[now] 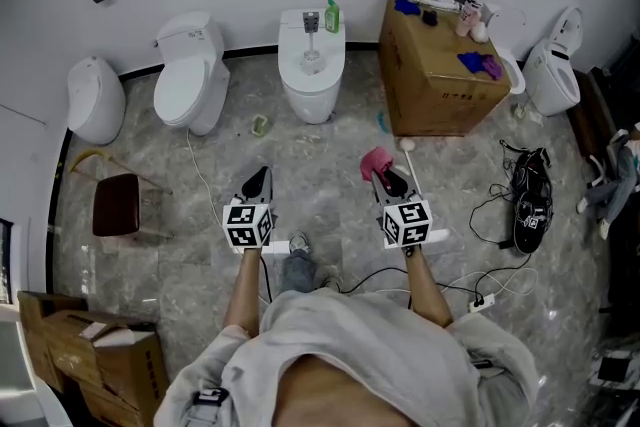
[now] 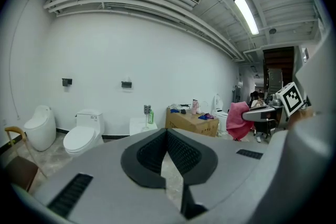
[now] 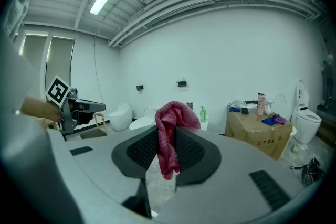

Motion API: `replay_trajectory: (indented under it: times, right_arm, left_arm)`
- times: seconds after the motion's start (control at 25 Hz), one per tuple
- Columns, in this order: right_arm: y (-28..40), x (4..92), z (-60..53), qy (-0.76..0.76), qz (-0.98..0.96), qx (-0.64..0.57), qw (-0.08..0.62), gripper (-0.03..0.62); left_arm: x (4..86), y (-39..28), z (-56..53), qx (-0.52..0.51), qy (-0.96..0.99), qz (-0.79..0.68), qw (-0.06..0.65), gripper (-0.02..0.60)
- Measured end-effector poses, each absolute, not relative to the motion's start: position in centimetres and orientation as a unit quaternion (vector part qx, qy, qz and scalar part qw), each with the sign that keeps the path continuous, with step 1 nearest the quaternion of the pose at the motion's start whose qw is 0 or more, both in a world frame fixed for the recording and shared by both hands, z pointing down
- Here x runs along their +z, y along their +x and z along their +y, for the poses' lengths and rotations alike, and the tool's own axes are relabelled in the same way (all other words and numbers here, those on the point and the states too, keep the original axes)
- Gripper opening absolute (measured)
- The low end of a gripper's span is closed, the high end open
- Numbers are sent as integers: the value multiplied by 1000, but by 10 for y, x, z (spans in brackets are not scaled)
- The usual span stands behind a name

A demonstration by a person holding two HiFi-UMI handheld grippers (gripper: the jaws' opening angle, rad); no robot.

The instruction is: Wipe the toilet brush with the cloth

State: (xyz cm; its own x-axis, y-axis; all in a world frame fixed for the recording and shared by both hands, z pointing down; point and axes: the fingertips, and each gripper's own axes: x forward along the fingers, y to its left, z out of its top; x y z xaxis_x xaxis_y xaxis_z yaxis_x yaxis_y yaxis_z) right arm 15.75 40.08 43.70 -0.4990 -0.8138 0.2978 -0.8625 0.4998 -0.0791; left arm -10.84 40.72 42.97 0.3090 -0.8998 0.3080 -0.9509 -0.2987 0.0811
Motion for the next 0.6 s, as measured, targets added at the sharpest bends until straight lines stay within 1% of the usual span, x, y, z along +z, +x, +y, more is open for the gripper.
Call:
replay_trajectory:
  times: [0.28,0.6]
  right_arm:
    - [153,443,355,493,-855,107,119,100]
    - [139,432,268,513,-844,96,121,98]
  left_arm:
    - [442,-110,359,100,805,-570,132,18]
    - [439,-121,258,87,820,-550,131,18]
